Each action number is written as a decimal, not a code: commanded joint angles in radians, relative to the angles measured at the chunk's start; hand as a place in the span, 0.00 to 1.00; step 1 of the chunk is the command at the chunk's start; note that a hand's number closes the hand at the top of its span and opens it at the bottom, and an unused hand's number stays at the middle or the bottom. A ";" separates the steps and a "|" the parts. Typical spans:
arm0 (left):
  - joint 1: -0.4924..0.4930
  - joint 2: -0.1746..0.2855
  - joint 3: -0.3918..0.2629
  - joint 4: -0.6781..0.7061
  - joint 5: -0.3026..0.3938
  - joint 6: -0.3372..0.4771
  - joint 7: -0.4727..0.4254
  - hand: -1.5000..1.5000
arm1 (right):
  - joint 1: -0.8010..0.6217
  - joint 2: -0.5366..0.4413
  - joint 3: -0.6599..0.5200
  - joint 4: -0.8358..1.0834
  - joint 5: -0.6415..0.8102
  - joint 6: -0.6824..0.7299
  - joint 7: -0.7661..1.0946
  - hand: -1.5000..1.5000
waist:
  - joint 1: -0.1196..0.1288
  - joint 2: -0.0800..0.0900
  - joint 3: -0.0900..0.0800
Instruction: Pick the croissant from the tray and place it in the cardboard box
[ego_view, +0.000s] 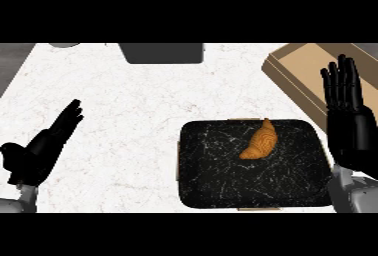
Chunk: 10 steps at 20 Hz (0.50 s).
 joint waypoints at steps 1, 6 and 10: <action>-0.017 -0.021 0.058 0.069 0.013 -0.034 -0.035 0.50 | 0.003 0.007 -0.003 0.020 0.076 -0.065 0.074 0.00 | 0.005 0.007 -0.002; -0.005 -0.039 0.160 -0.035 0.147 0.058 0.075 0.50 | 0.082 -0.027 -0.001 0.023 0.242 -0.264 0.420 0.00 | 0.009 -0.003 -0.006; 0.010 -0.063 0.155 -0.044 0.189 0.047 0.110 0.50 | 0.147 -0.053 -0.043 -0.040 0.555 -0.515 0.300 0.00 | -0.011 -0.005 -0.005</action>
